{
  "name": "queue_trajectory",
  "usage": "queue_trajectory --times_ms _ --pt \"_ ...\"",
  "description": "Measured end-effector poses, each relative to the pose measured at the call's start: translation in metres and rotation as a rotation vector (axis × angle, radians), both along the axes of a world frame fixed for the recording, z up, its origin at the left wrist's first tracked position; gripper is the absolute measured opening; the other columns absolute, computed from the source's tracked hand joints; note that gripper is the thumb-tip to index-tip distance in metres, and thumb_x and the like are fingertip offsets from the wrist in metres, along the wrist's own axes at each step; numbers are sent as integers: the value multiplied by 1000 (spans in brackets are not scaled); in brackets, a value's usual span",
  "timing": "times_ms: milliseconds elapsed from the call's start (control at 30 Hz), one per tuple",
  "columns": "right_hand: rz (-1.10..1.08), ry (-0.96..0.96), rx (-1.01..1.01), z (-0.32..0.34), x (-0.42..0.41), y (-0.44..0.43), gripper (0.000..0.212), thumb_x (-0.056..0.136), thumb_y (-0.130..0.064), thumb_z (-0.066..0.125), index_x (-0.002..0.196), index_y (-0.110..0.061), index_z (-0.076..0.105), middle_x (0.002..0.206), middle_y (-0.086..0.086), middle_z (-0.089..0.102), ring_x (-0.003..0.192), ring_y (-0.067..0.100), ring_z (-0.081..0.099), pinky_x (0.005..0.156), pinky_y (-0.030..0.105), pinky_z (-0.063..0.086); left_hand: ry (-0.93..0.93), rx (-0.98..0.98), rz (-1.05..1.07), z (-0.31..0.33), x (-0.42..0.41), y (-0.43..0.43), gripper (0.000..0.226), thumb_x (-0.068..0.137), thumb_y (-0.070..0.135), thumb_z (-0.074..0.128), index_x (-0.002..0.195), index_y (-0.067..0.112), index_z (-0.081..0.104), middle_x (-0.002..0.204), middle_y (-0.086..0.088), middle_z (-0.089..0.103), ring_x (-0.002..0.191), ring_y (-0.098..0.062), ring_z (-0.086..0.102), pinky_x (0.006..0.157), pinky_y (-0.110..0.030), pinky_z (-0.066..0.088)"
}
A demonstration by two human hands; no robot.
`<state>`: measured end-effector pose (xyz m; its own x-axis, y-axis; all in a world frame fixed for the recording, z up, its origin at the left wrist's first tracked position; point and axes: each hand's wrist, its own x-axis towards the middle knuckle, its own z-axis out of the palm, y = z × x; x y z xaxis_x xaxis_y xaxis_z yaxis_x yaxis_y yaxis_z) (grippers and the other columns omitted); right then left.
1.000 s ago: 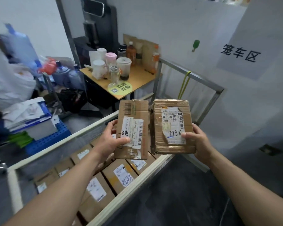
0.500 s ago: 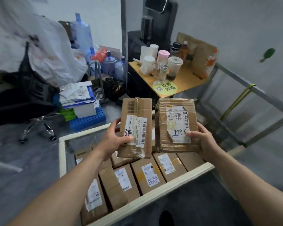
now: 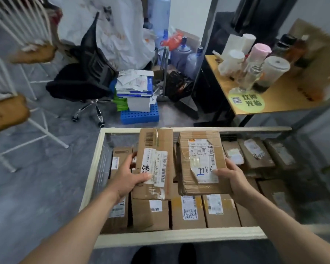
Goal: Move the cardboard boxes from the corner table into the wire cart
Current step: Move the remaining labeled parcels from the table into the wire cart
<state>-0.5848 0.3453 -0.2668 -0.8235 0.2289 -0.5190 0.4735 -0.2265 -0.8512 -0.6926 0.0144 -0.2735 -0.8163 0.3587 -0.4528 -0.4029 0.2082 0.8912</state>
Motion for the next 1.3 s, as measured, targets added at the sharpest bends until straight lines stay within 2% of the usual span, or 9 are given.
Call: queue_trajectory --times_ms 133,333,400,533,733,900,1033,1167,1300 --pt "27 -67 -23 -37 -2 11 49 83 -4 69 126 -26 59 114 13 75 100 38 73 75 49 60 -67 -33 33 -36 15 6 74 65 22 91 113 61 50 115 5 70 100 -19 73 80 -46 62" --pt "15 -177 -19 -102 9 14 67 63 -14 75 128 -28 61 113 10 76 100 36 74 88 58 58 -188 -77 -3 -101 33 19 81 77 10 84 139 37 40 103 17 75 95 -16 74 78 -43 63" --pt "11 -211 -13 -123 15 14 67 63 -17 76 127 -32 62 112 6 76 100 33 74 87 56 58 -220 -95 -9 -121 38 21 87 78 11 84 147 32 34 103 19 75 96 -13 74 79 -41 62" --pt "-6 -269 -16 -154 23 21 65 63 -20 76 125 -34 62 111 5 77 97 31 75 76 48 61 -284 -127 5 -156 43 29 97 77 15 86 153 29 29 115 5 74 105 -18 71 96 -51 55" --pt "20 -335 19 -186 28 26 68 61 -21 76 127 -35 63 114 4 75 106 36 70 95 61 54 -323 -148 1 -190 51 35 90 79 15 84 149 38 33 121 8 71 103 -13 72 80 -34 59" --pt "13 -372 37 -205 26 22 75 61 -19 76 133 -31 60 113 6 76 108 37 69 98 61 52 -352 -177 7 -210 58 41 95 77 16 86 150 40 30 118 9 73 102 -13 72 82 -37 59" --pt "22 -408 58 -220 24 20 60 80 -6 73 133 -29 59 113 5 75 109 34 69 99 57 53 -389 -193 25 -222 59 46 104 73 19 87 154 43 25 129 5 68 112 -18 68 96 -48 55" --pt "29 -447 67 -230 20 20 58 85 -3 70 135 -29 57 114 4 75 110 33 68 97 55 54 -393 -246 3 -233 57 49 100 77 16 86 152 46 25 122 15 69 102 -5 69 75 -26 57" --pt "71 -511 85 -238 18 17 52 89 1 62 126 -37 61 110 -2 74 104 27 66 74 41 53 -360 -362 -20 -240 55 57 101 83 0 73 155 45 20 119 25 60 93 2 61 63 -20 54"
